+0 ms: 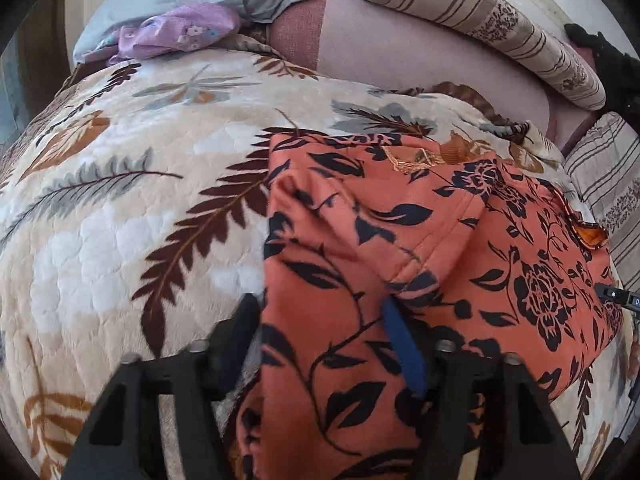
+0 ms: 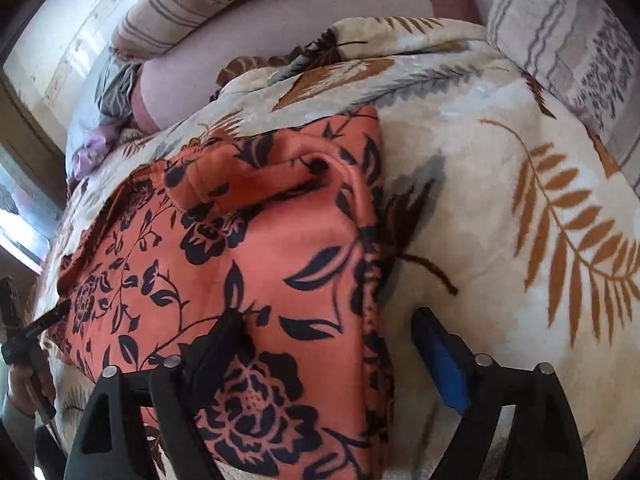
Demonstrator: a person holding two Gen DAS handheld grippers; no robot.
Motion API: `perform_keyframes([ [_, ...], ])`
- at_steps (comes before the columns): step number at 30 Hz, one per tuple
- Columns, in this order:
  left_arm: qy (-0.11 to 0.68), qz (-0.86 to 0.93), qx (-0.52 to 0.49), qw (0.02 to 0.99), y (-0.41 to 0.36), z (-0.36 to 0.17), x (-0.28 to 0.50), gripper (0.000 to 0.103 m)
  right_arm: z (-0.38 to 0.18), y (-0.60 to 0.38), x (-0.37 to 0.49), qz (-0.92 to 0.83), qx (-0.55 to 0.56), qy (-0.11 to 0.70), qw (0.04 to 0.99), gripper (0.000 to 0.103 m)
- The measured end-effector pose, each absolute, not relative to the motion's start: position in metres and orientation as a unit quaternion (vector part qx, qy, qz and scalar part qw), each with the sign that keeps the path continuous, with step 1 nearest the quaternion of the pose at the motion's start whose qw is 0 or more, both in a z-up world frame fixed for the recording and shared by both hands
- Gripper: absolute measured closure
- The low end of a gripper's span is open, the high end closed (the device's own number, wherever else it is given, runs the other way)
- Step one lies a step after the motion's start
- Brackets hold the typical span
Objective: Fold small clothes
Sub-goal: 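Lift the hem with both grippers and fold it toward the collar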
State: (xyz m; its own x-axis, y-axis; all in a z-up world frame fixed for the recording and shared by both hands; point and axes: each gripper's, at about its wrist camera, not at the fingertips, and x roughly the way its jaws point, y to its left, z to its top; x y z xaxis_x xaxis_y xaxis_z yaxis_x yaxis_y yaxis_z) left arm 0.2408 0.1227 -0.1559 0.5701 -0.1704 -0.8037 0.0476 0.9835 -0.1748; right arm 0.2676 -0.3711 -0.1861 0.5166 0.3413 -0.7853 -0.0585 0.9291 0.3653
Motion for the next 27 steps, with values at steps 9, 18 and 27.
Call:
perform_keyframes([
  [9,0.406,-0.057,-0.090,0.908,0.125,-0.043,0.207,0.091,-0.066,-0.356,0.228,0.133,0.126,0.413,0.892,0.082],
  [18,0.519,-0.001,-0.100,0.849,0.171,-0.144,0.080,0.049,-0.146,-0.377,0.106,0.131,0.172,0.501,0.838,0.022],
  [27,0.427,0.001,-0.039,0.904,0.181,-0.085,0.086,0.050,-0.139,-0.392,0.077,0.074,0.146,0.436,0.885,0.021],
])
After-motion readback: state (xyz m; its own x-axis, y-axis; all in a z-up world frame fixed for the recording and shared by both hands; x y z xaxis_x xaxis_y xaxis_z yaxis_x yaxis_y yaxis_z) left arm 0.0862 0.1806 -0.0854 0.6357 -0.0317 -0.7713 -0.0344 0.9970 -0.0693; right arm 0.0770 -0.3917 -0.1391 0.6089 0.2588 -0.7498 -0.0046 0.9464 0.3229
